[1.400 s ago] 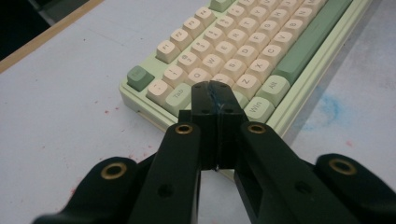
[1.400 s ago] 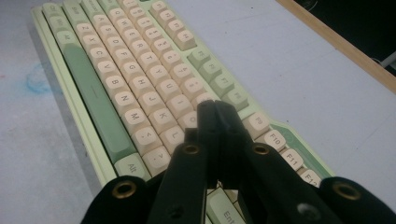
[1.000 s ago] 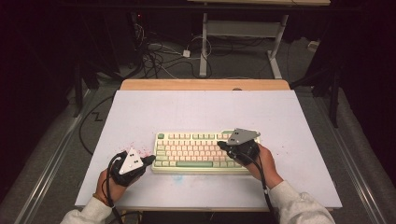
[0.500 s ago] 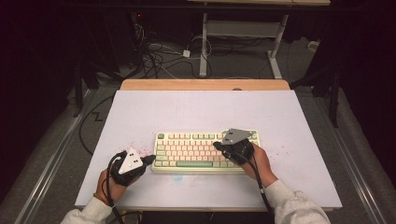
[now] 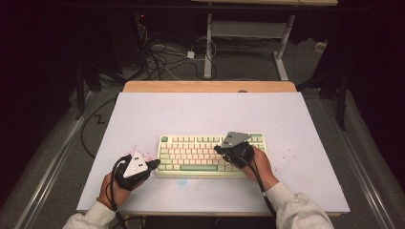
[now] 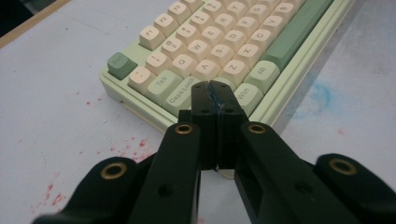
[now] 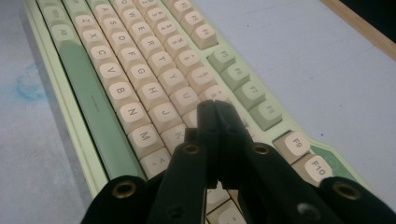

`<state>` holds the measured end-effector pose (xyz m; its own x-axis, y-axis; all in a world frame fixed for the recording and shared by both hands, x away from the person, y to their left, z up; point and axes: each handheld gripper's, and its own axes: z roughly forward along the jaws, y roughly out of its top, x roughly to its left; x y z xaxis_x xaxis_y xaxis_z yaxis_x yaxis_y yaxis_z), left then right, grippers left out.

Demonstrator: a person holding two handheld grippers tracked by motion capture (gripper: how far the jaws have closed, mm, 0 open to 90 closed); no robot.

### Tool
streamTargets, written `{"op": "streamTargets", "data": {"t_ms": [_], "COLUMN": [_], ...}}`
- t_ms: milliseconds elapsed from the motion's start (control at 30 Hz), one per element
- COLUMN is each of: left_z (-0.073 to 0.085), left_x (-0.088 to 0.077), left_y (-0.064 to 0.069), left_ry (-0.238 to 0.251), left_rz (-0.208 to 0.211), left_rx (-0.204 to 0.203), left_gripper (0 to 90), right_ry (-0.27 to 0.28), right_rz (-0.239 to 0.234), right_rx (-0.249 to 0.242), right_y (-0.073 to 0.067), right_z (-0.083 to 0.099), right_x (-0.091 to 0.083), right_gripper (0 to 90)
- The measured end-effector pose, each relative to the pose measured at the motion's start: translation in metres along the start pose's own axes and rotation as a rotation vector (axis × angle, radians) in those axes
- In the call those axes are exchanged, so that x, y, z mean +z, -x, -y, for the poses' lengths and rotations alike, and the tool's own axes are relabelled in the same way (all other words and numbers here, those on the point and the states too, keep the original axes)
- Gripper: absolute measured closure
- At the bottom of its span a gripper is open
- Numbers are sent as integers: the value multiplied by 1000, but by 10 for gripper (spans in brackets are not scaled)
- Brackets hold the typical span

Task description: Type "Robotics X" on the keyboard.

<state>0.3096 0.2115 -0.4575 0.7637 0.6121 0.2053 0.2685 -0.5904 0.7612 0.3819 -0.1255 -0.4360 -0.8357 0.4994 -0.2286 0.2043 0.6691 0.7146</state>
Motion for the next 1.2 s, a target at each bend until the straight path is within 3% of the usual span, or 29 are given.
{"op": "streamTargets", "data": {"t_ms": [500,867,1200], "left_z": [0,0,0], "left_x": [1,2,3], "left_y": [1,1,2], "left_ry": [-2,-4,-11], "left_rz": [21,29,26], "left_rx": [1,2,5], "left_gripper": [874,874,874], "right_ry": [-64,-102,-11], "right_rz": [31,36,41], "right_rx": [-17,-19,8], "right_y": [0,-1,-2], "right_z": [-2,-3,-3], "right_x": [17,20,2], "right_gripper": [900,900,900]}}
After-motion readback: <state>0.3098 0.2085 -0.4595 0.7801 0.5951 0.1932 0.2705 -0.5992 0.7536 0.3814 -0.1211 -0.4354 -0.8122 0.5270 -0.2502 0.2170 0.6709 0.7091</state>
